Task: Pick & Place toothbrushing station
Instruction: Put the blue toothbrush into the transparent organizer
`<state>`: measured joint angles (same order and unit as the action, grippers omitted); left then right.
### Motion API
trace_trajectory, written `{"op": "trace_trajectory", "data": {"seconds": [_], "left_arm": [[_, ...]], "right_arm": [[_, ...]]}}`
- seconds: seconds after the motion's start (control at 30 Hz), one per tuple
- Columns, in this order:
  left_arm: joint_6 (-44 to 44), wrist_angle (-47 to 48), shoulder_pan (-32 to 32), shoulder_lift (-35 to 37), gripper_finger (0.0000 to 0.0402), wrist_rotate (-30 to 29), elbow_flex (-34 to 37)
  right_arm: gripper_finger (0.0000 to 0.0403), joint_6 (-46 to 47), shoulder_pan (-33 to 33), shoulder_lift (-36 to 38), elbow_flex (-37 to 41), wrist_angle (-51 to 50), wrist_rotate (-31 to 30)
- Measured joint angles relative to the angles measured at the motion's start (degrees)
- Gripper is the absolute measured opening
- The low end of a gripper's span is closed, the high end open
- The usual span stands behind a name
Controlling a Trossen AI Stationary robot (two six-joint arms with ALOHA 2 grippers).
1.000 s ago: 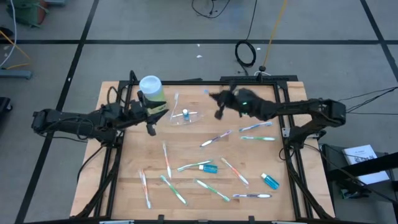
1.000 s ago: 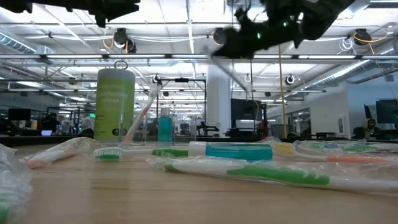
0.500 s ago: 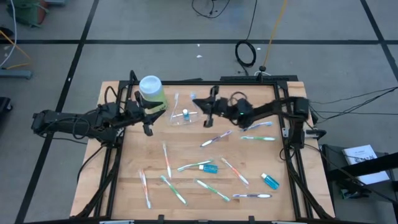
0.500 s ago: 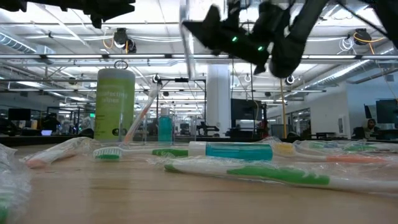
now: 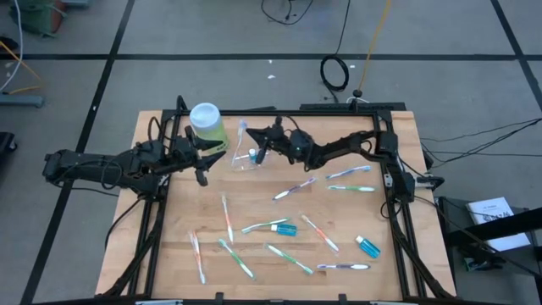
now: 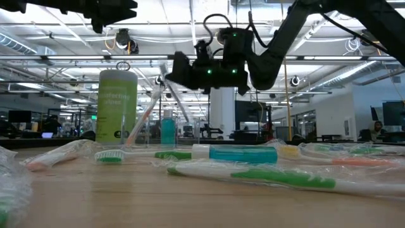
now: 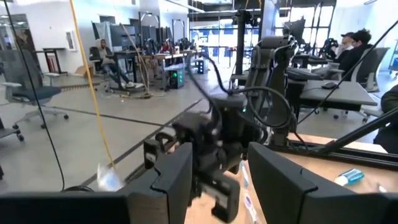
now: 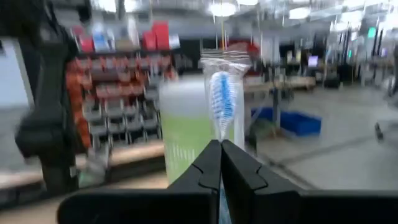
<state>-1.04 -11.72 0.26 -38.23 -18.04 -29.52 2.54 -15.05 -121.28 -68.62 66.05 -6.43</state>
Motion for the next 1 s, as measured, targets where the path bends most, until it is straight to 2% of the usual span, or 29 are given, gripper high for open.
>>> {"op": "trace_trajectory", "data": {"seconds": [0.33,0.47,0.77,1.0], "left_arm": [[0.0,0.0,0.0,0.0,0.0163,0.0,0.0],[0.0,0.1,0.0,0.0,0.0163,0.0,0.0],[0.0,0.4,0.0,0.0,0.0164,0.0,0.0],[-0.4,0.5,0.0,0.0,0.0163,0.0,0.0]], "right_arm": [[0.0,-3.9,0.6,1.4,0.1,-15.0,-12.9],[0.0,-9.0,1.6,4.3,0.0,-20.4,-15.1],[0.002,-9.2,4.4,10.7,0.0,-36.7,-16.6],[0.0034,-8.3,6.0,14.0,0.1,-49.6,-26.4]]}}
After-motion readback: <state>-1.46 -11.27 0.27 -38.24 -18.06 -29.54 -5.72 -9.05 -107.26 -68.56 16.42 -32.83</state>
